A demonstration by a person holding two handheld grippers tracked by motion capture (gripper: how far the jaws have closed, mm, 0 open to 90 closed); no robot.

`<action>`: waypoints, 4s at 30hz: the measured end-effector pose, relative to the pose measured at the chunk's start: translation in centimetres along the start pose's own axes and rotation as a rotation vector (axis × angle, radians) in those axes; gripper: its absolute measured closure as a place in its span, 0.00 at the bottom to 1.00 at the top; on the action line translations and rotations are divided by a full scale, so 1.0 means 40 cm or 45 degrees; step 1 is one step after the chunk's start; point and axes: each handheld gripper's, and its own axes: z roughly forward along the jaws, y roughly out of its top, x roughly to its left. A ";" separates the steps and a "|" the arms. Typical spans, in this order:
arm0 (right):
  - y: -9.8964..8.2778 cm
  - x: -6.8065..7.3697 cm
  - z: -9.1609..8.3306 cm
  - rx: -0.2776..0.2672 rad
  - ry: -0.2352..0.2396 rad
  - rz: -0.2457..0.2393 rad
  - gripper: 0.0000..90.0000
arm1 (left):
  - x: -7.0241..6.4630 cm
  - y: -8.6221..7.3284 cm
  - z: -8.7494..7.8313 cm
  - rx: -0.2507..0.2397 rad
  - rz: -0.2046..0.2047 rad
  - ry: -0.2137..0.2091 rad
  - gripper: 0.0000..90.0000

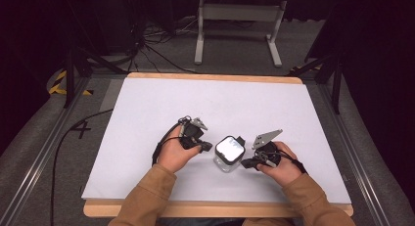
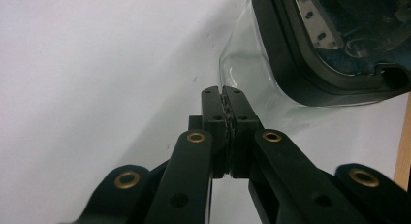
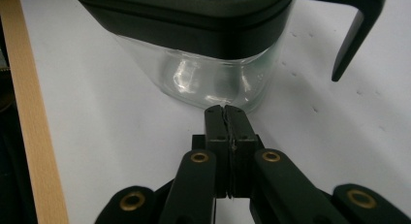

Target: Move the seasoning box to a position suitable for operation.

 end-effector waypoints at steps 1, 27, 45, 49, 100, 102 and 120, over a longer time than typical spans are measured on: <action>0.001 -0.002 0.001 -0.001 0.003 0.004 1.00 | 0.002 -0.002 -0.004 0.002 -0.001 0.004 0.99; 0.086 -0.043 0.094 -0.100 -0.088 -0.025 1.00 | 0.044 -0.104 -0.126 -0.092 -0.178 0.116 0.98; 0.014 -0.054 -0.060 -0.221 -0.198 0.034 1.00 | 0.041 -0.014 -0.184 -0.131 -0.043 0.096 0.95; -0.020 -0.054 -0.101 -0.252 -0.233 0.078 1.00 | 0.034 0.026 -0.176 -0.167 0.012 0.068 0.95; -0.066 0.007 -0.124 -0.291 -0.249 0.089 0.99 | 0.069 0.132 -0.025 -0.207 -0.020 -0.082 0.99; -0.063 0.009 -0.121 -0.295 -0.240 0.087 0.99 | 0.069 0.132 -0.024 -0.215 -0.024 -0.083 0.99; 0.038 0.073 -0.040 -0.353 -0.090 -0.038 1.00 | 0.073 0.126 -0.022 -0.236 -0.037 -0.095 0.99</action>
